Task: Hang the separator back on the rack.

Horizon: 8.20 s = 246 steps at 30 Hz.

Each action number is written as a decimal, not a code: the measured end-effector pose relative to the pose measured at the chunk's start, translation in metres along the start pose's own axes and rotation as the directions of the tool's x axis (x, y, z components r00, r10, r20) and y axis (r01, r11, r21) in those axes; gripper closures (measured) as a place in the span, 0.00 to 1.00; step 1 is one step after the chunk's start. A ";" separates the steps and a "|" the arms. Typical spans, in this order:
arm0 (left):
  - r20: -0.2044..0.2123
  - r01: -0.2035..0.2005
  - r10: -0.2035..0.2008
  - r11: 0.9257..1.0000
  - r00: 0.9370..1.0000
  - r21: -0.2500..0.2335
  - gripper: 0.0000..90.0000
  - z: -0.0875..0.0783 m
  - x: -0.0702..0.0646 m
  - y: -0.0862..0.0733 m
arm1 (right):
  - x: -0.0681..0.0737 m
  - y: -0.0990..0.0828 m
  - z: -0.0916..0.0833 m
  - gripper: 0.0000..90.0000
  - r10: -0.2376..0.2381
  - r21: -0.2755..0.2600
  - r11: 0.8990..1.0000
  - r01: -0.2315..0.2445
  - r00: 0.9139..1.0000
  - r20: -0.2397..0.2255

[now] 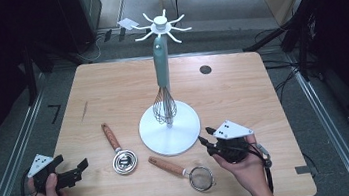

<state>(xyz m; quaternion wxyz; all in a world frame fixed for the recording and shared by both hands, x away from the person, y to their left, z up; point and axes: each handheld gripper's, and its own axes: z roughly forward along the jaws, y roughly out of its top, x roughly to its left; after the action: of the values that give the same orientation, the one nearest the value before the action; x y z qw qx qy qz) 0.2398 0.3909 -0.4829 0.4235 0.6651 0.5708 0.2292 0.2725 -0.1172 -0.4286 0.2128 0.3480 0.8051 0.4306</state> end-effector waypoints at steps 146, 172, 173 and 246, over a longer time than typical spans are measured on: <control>0.009 0.011 -0.011 1.000 1.000 -0.001 0.00 0.000 0.001 0.000 | 0.014 -0.005 0.055 0.74 -0.034 0.587 0.755 0.292 0.912 -0.409; 0.010 0.012 -0.012 1.000 1.000 0.000 0.00 0.000 0.001 0.000 | -0.011 -0.001 0.011 0.80 0.015 0.422 0.899 0.117 0.955 -0.297; 0.010 0.012 -0.012 1.000 1.000 0.000 0.00 0.000 0.001 0.000 | -0.011 -0.001 0.011 0.80 0.015 0.422 0.899 0.117 0.955 -0.297; -0.003 0.001 -0.001 1.000 1.000 -0.005 0.00 0.000 0.000 0.000 | -0.008 0.017 -0.044 0.79 0.166 -0.236 0.956 -0.173 0.985 -0.048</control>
<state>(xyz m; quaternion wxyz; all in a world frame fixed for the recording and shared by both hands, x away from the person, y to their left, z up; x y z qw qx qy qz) 0.2394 0.3910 -0.4829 0.4246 0.6633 0.5712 0.2313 0.2562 -0.1409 -0.3901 0.2042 0.3816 0.7174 0.5459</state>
